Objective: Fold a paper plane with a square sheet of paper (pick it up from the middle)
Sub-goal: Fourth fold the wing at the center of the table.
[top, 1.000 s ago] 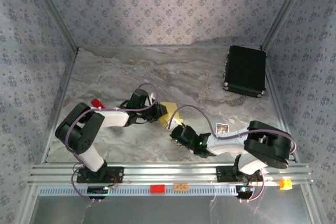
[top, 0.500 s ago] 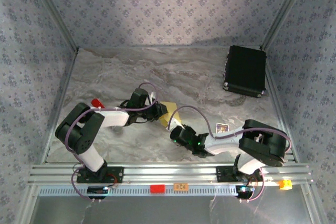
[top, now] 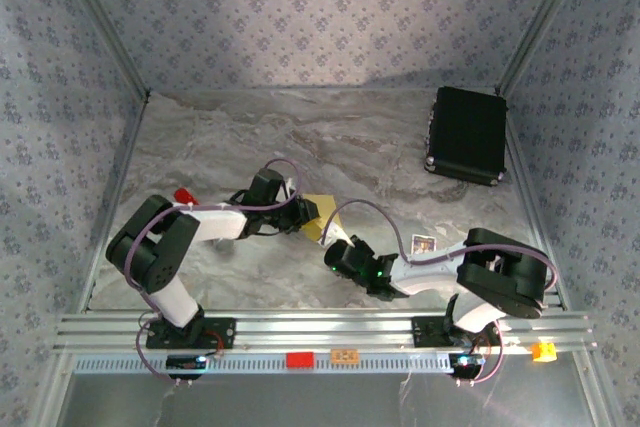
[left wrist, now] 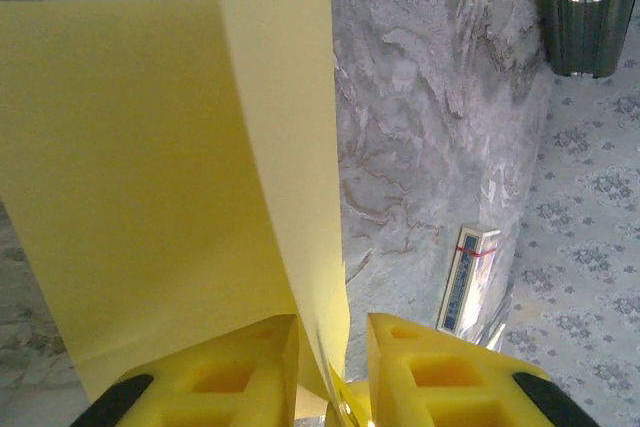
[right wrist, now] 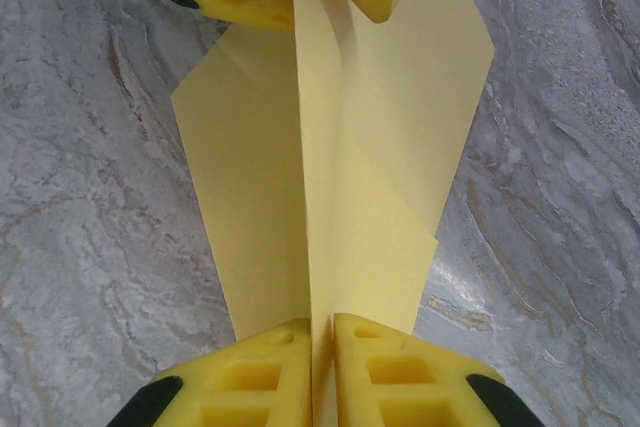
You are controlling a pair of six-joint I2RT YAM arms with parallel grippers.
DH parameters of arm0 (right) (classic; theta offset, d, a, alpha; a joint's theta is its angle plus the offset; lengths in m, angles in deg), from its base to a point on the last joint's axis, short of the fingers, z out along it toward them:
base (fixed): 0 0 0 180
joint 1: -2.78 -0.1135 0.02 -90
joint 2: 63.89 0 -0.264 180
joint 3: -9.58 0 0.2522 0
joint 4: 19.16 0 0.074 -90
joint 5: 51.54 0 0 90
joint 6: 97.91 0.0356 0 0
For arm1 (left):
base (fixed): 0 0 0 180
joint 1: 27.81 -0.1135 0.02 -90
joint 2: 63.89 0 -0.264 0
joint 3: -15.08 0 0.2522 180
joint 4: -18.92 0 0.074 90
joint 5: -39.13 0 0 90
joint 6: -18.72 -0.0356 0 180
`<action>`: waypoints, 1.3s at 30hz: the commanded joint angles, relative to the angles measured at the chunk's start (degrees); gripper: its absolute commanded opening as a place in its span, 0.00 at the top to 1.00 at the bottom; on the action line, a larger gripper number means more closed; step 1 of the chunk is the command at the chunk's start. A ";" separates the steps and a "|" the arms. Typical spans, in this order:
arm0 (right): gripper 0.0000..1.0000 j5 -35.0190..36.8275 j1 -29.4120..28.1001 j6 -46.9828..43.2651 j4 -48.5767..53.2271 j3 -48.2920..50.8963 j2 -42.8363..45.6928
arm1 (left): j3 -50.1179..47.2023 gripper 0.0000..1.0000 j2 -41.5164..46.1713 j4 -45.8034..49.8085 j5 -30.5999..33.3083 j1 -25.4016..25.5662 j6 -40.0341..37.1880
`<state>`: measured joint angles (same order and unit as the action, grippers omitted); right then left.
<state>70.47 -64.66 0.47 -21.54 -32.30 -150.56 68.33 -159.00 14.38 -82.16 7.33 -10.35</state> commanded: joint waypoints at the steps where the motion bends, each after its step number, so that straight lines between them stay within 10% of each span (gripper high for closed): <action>1: 0.85 1.25 -0.15 1.55 -0.40 0.15 1.06 | 1.95 0.79 -0.98 1.50 0.45 0.06 -1.14; 39: 0.67 2.09 0.13 -0.38 -1.41 0.04 -1.22 | 3.38 0.93 -0.58 5.12 0.75 0.02 -2.22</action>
<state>71.27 -64.60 0.54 -21.82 -32.30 -151.17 70.60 -159.09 19.23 -81.28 7.33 -11.68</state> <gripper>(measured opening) 0.331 0.072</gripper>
